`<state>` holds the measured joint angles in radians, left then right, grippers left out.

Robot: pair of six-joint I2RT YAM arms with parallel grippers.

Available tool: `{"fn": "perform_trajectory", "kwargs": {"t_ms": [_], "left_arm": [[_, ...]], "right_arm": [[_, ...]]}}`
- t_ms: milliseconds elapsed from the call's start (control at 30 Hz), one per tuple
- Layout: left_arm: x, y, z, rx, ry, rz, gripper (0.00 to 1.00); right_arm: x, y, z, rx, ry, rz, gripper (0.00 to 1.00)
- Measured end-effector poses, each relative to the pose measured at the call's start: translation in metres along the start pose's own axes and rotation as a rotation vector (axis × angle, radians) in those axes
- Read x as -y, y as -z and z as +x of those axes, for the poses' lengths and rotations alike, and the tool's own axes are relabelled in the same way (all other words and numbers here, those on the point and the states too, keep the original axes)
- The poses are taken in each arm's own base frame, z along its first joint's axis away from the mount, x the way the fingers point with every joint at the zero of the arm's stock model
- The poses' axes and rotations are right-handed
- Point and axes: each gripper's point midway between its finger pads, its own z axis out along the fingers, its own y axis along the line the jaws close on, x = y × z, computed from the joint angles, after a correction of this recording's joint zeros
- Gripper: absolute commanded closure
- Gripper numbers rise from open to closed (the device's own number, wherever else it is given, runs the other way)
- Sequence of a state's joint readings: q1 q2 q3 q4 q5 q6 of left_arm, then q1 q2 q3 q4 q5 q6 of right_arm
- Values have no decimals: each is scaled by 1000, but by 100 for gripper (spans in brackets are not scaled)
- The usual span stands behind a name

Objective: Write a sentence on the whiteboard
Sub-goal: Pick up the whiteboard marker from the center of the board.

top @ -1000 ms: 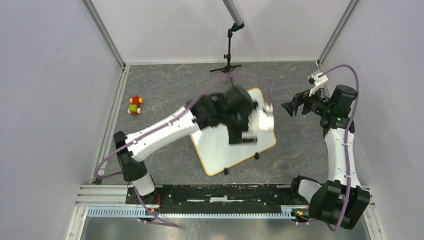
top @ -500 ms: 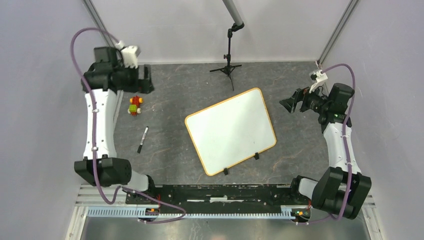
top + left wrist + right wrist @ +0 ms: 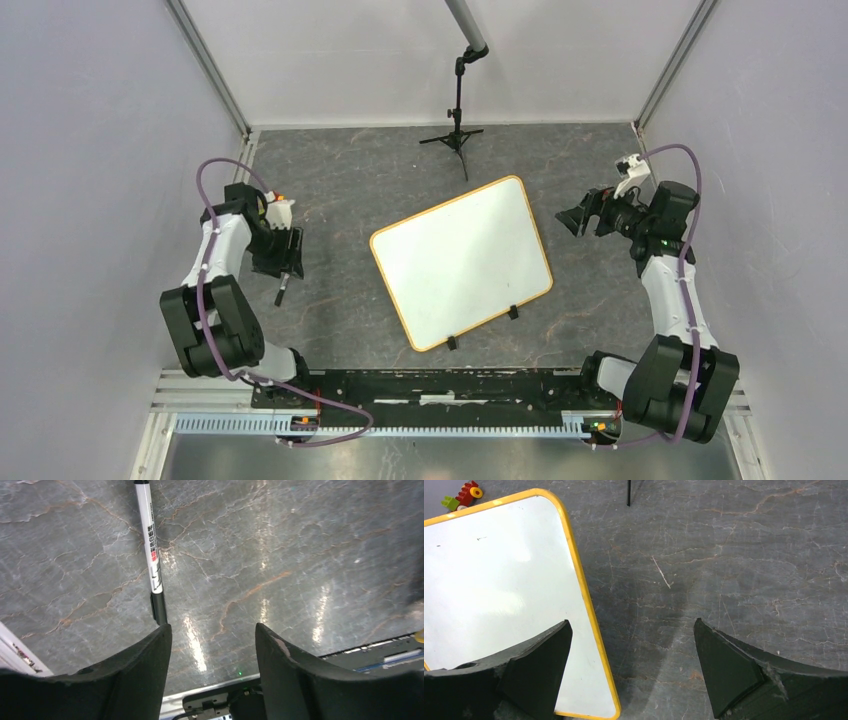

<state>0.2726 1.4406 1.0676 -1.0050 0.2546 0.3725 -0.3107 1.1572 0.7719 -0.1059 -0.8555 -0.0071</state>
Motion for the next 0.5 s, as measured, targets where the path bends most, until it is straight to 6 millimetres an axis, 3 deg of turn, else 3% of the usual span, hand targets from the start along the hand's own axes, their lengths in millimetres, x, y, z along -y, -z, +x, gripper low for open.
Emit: {"fn": "perform_trajectory", "kwargs": {"t_ms": [200, 400, 500], "left_arm": [[-22, -33, 1, -15, -21, -63, 45], [-45, -55, -2, -13, -61, -140, 50], [-49, -65, -2, -20, -73, -148, 53]], "right_arm": [[0, -1, 2, 1, -2, -5, 2], [-7, -2, 17, 27, -34, -32, 2], [-9, -2, 15, 28, -25, -42, 2]]}}
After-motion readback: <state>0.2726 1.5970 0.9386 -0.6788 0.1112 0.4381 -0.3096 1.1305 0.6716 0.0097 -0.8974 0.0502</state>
